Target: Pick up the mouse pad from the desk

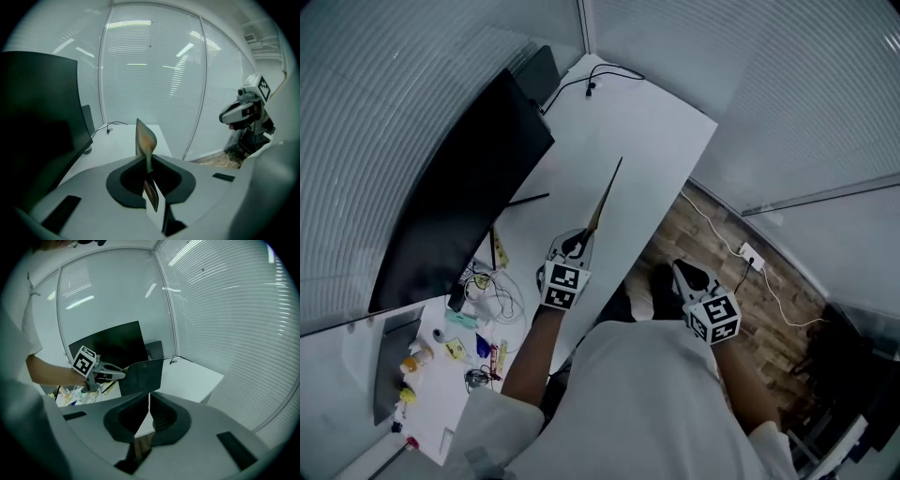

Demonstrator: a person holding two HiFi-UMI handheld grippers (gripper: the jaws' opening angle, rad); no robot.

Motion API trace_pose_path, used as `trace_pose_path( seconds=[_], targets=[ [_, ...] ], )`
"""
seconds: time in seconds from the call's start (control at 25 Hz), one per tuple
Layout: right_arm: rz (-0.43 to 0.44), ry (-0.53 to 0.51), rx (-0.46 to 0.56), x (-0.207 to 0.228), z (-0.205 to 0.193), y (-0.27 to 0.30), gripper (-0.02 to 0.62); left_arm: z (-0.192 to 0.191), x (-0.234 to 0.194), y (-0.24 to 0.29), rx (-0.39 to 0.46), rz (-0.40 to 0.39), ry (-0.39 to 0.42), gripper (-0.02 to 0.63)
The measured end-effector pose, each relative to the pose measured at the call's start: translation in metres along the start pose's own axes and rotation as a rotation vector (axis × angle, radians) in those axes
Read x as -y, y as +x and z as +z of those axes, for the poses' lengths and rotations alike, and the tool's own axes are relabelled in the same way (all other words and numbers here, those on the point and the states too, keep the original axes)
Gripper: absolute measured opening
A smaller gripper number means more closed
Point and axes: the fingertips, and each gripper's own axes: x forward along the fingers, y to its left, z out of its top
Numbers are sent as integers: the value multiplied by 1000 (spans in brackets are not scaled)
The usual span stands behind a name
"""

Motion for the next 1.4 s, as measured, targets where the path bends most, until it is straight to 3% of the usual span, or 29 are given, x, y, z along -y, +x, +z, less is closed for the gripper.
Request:
trace_pose_path(
  seconds=[0.28,0.8,1.08,1.4],
  targets=[
    [123,-60,13,15,23,4,34,25,18,-29,50,96,-70,38],
    [375,-182,54,49,61,-14,34,63,70,-79,148,390,-233,38],
    [552,-244,28,44,92,-20,34,81,100,-116,198,536,-371,38],
    [671,-298,35,18,105,-19,34,78,130,-160,224,661,-438,38]
  ],
)
